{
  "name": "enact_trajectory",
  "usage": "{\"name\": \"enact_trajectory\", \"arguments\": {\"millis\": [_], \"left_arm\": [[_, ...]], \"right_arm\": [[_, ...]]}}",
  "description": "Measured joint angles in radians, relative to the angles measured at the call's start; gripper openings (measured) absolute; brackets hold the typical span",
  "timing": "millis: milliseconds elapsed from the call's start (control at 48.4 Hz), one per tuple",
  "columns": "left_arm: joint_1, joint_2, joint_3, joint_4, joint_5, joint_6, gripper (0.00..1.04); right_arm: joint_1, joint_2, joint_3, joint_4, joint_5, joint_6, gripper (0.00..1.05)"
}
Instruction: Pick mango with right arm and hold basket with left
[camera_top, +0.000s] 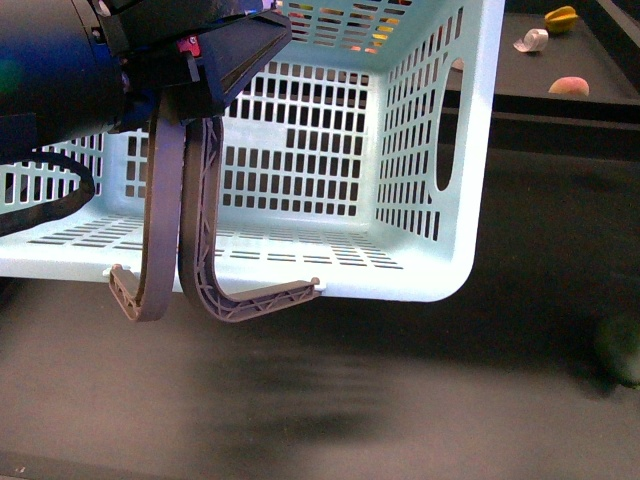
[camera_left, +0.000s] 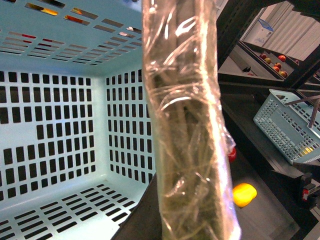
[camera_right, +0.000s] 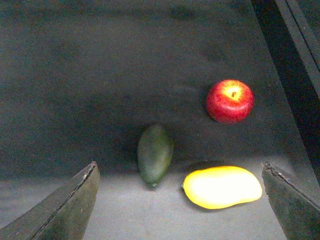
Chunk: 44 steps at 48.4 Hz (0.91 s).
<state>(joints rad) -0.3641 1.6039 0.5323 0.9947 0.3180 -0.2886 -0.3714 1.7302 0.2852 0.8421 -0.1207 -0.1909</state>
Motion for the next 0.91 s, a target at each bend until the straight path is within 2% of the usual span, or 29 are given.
{"name": "enact_trajectory", "arguments": {"millis": [207,496,661,909], "left_arm": [[0.0,0.0,0.0,0.0,0.0,0.0,0.09],[0.0,0.0,0.0,0.0,0.0,0.0,0.09],[0.0,0.0,0.0,0.0,0.0,0.0,0.09],[0.0,0.0,0.0,0.0,0.0,0.0,0.09]], "right_arm": [[-0.064,0.147,0.071,-0.006,-0.023,-0.189,0.97],[-0.134,0.377,0.128,-0.008,-0.057,-0.591,0.97],[-0.156,0.448,0.166,-0.023,-0.056,-0.679,0.97],[-0.195,0.533,0.269,-0.127,-0.055,-0.776,0.97]]}}
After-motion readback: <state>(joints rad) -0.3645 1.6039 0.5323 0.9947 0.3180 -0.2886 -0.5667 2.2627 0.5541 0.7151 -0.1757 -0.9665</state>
